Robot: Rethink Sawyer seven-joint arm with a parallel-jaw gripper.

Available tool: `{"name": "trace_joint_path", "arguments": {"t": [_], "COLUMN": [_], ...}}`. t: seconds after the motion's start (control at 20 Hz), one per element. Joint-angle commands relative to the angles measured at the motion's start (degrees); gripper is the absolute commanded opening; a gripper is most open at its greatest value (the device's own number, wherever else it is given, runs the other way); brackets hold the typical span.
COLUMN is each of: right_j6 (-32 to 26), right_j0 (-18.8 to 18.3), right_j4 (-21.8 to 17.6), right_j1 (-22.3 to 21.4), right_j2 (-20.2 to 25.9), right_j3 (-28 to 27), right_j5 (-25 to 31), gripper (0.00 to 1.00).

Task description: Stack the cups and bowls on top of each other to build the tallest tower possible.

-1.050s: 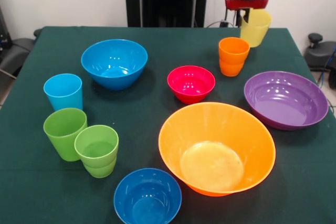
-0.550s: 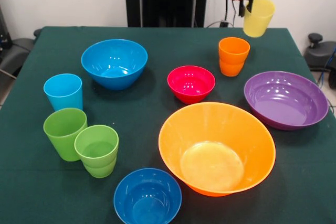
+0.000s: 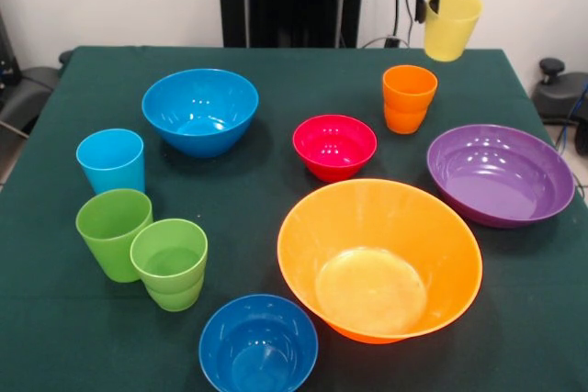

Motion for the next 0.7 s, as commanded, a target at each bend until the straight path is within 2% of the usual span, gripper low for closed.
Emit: {"name": "trace_joint_path", "arguments": {"t": [0.05,0.4,0.7], "right_j6": [1.81,1.35,1.42], "right_j0": [-1.23,-1.61,-0.48], "right_j4": [1.01,-0.13,-3.53], "right_j1": [-1.74,-3.02,-3.19], "right_j2": [5.04,4.66,2.07], "right_j3": [-0.84,-1.89,-3.86], "right_j5": [5.39,7.25,5.04], "gripper": [0.0,0.0,0.0]}}
